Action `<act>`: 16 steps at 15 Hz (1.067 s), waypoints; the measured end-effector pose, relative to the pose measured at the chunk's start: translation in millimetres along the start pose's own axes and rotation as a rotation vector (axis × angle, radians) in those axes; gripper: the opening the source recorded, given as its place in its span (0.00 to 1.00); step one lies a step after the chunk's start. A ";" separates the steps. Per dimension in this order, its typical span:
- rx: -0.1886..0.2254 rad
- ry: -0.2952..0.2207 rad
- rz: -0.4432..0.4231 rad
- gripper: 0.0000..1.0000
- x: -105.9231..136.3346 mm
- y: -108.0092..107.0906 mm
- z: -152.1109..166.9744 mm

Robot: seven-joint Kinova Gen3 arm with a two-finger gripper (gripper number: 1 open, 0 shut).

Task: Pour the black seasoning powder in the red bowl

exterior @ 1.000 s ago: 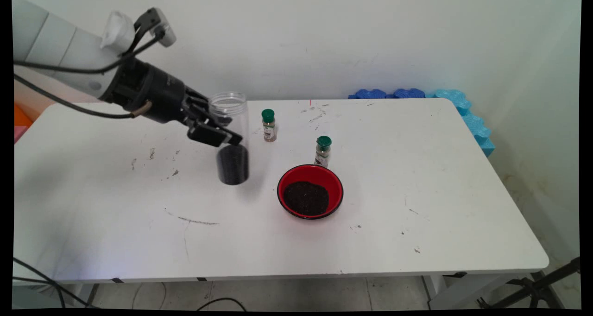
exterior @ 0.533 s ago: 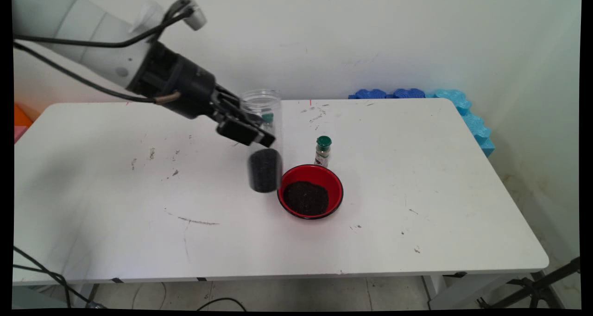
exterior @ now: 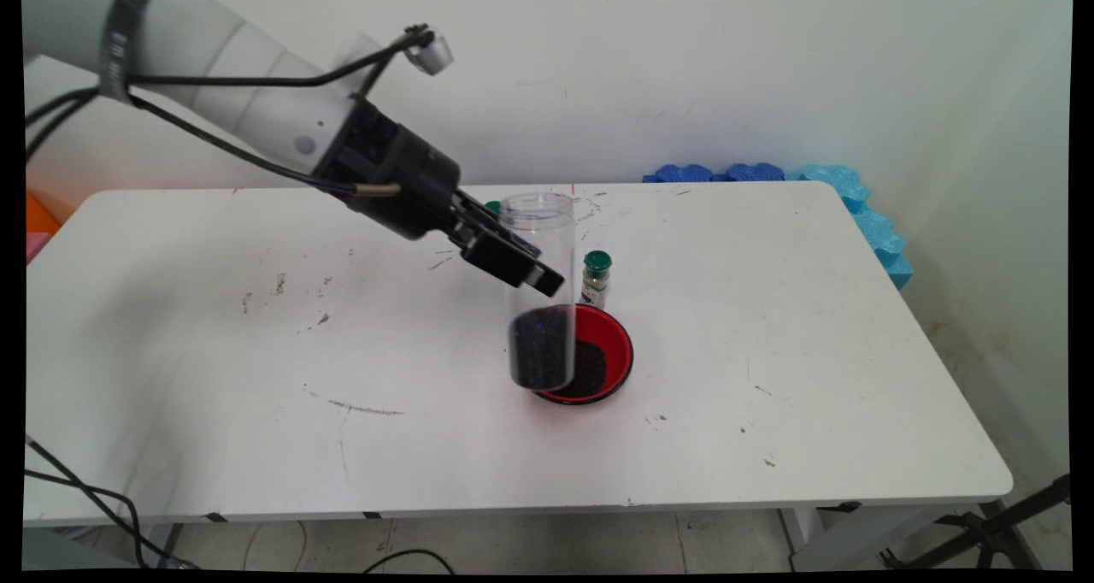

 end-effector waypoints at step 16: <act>-0.129 -0.061 -0.503 0.00 -25.7 -34.7 59.9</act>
